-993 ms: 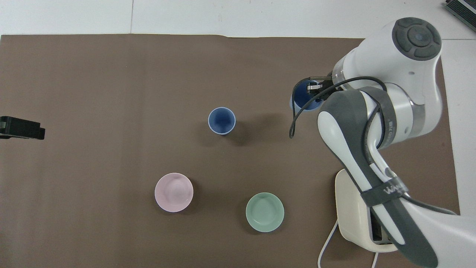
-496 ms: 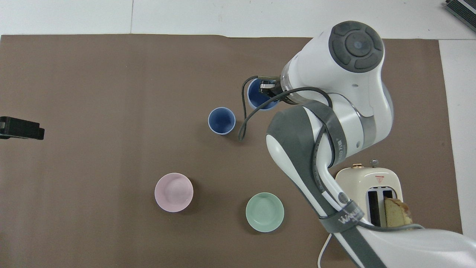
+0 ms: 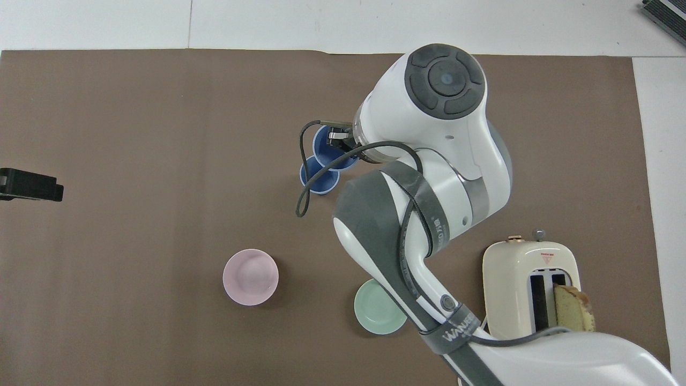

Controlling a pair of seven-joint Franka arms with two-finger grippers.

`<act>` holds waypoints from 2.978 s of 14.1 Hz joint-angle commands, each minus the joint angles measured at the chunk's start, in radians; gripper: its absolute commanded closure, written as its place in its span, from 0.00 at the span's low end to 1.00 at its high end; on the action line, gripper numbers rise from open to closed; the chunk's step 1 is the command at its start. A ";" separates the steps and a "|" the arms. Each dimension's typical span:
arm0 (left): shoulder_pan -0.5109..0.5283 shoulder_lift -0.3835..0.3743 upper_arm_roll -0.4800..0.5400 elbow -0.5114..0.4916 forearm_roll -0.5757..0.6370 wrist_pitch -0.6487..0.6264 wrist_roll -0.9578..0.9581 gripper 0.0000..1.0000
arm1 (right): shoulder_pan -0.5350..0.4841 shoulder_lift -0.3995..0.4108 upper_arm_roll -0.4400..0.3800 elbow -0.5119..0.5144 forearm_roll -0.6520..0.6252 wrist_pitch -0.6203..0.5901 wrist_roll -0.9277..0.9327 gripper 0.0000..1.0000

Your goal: Stack blue cups with both arms

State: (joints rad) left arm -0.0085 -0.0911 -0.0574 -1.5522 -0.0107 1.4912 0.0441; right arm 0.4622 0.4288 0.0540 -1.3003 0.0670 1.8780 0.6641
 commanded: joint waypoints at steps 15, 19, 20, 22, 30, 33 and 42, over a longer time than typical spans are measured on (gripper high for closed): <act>0.025 -0.009 -0.006 0.003 -0.011 -0.020 0.011 0.00 | 0.035 0.051 -0.003 0.015 0.010 0.000 0.049 1.00; 0.025 -0.009 -0.004 0.003 -0.011 -0.020 0.011 0.00 | 0.038 0.054 -0.003 0.004 0.010 0.000 0.048 1.00; 0.025 -0.009 -0.006 0.003 -0.011 -0.020 0.010 0.00 | 0.042 0.065 -0.003 0.003 0.005 0.000 0.048 1.00; 0.025 -0.009 -0.004 0.003 -0.011 -0.020 0.010 0.00 | 0.042 0.082 -0.003 0.003 -0.006 0.012 0.048 1.00; 0.025 -0.009 -0.004 0.003 -0.011 -0.020 0.010 0.00 | 0.042 0.090 -0.003 -0.027 -0.004 0.046 0.040 1.00; 0.025 -0.009 -0.004 0.003 -0.011 -0.020 0.011 0.00 | 0.041 0.093 -0.003 -0.045 -0.006 0.067 0.038 1.00; 0.025 -0.009 -0.004 0.003 -0.011 -0.020 0.011 0.00 | 0.039 0.093 -0.003 -0.062 -0.003 0.079 0.038 0.44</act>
State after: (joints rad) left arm -0.0037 -0.0911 -0.0521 -1.5522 -0.0107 1.4904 0.0441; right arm 0.5075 0.5312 0.0447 -1.3402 0.0656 1.9331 0.7003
